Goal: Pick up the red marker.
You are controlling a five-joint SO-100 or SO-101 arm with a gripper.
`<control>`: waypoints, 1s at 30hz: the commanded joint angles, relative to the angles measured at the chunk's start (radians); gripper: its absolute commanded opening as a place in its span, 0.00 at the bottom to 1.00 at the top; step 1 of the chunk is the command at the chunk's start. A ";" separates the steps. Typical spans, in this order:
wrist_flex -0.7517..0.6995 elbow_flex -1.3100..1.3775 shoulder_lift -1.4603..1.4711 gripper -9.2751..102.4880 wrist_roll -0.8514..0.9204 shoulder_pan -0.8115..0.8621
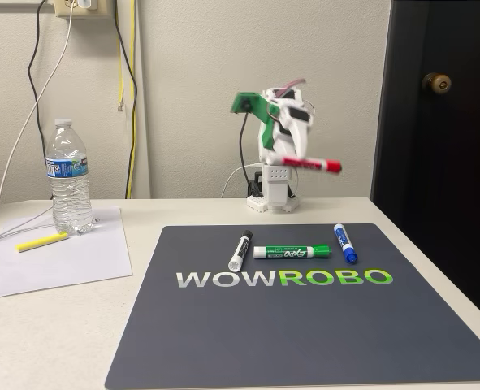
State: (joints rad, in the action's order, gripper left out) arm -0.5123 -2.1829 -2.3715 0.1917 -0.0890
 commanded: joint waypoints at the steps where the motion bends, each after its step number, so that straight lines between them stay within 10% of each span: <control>1: 0.081 0.107 0.044 0.08 -0.107 0.041; 30: 0.129 0.115 0.048 0.08 -0.204 0.094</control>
State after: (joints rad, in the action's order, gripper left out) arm -0.4019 -2.1215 -2.3071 -0.0077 0.0046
